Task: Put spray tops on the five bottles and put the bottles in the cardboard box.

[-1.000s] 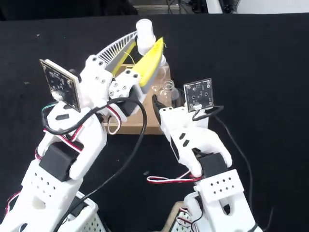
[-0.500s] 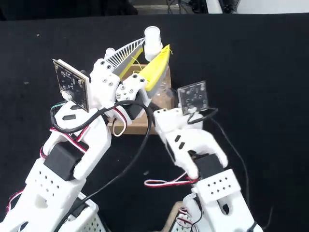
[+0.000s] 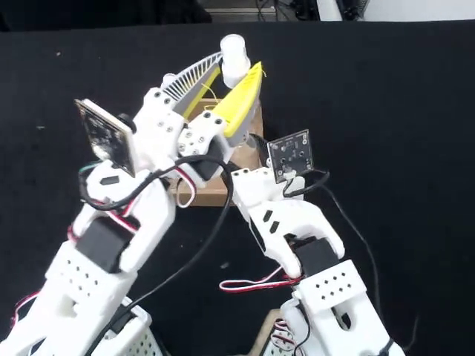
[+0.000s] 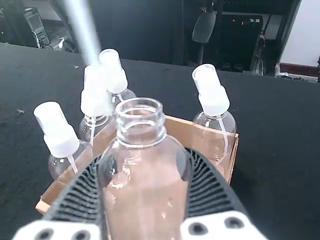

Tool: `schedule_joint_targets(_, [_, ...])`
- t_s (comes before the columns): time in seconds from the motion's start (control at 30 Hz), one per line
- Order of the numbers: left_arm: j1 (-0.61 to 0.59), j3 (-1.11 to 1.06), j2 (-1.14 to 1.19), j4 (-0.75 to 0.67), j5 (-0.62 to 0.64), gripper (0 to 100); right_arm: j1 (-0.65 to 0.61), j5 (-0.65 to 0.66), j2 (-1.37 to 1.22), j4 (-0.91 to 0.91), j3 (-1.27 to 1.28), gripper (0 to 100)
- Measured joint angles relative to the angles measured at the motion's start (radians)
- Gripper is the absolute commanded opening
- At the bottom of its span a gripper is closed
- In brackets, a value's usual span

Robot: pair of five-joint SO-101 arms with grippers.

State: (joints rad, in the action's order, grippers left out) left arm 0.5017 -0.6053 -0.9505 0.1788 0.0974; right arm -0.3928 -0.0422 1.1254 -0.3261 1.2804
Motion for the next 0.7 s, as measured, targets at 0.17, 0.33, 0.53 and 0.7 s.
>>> schedule_joint_targets(0.17, [0.002, -0.114, 0.000, -0.199, 0.000, 3, -0.002, 0.000, 0.000, 0.000, 0.000, 1.1])
schedule_joint_targets(0.33, [0.000, -0.123, 0.000, -0.239, 0.000, 3, 0.000, 0.000, 0.000, 0.000, 0.000, 1.1])
schedule_joint_targets(0.53, [-0.026, -0.123, 0.008, -0.242, 0.000, 3, -0.002, 0.000, 0.000, 0.000, 0.000, 1.1])
schedule_joint_targets(0.7, [-0.066, -0.101, 0.074, -0.207, 0.000, 3, -0.002, 0.000, 0.000, 0.002, 0.000, 1.1])
